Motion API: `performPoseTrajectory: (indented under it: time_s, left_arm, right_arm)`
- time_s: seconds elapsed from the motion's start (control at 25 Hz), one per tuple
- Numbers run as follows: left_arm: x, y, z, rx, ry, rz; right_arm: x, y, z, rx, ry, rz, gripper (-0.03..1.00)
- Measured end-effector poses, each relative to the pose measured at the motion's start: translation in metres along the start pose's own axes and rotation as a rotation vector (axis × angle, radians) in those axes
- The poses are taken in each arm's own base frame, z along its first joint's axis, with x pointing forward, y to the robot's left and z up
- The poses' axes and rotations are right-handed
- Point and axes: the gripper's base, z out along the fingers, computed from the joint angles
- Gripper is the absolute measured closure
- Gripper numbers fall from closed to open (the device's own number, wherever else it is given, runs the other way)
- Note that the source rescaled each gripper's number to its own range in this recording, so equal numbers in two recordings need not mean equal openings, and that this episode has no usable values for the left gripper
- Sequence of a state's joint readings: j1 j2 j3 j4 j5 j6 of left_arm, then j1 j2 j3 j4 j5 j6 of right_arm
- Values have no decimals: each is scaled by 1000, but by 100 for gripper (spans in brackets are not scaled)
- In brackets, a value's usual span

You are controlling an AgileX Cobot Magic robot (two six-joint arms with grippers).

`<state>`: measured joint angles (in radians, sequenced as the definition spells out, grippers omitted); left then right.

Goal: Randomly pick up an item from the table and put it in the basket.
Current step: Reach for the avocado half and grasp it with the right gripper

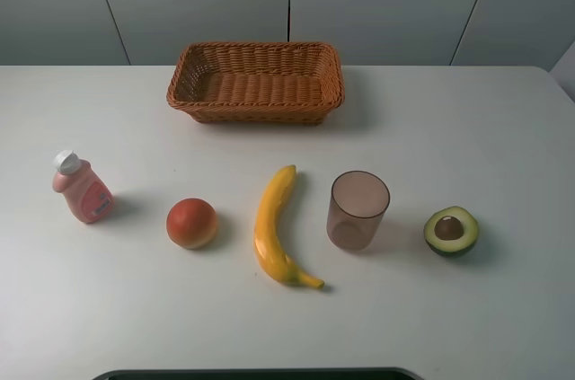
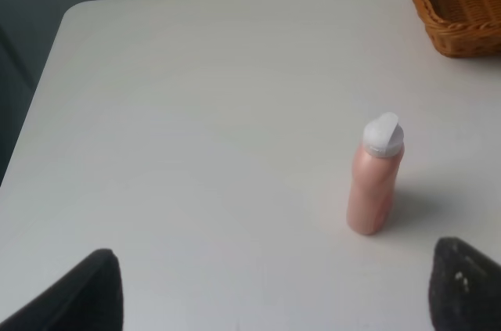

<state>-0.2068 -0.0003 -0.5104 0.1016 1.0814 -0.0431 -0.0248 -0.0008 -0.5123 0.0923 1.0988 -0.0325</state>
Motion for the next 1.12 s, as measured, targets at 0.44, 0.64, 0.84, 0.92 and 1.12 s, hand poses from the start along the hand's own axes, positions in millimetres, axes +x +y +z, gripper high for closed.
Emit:
performPoseTrajectory:
  time_s: [0.44,0.64,0.84,0.92,1.12]
  left_arm:
    - [0,0,0,0,0,0]
    - [0,0,0,0,0,0]
    - [0,0,0,0,0,0]
    - [0,0,0,0,0,0]
    - [0,0,0,0,0,0]
  right_arm:
    - [0,0,0,0,0,0,-2]
    - [0,0,0,0,0,-2,-2]
    - [0,0,0,0,0,-2,-2]
    - [0,0,0,0,0,-2,-2]
    - [0,0,0,0,0,-2,-2]
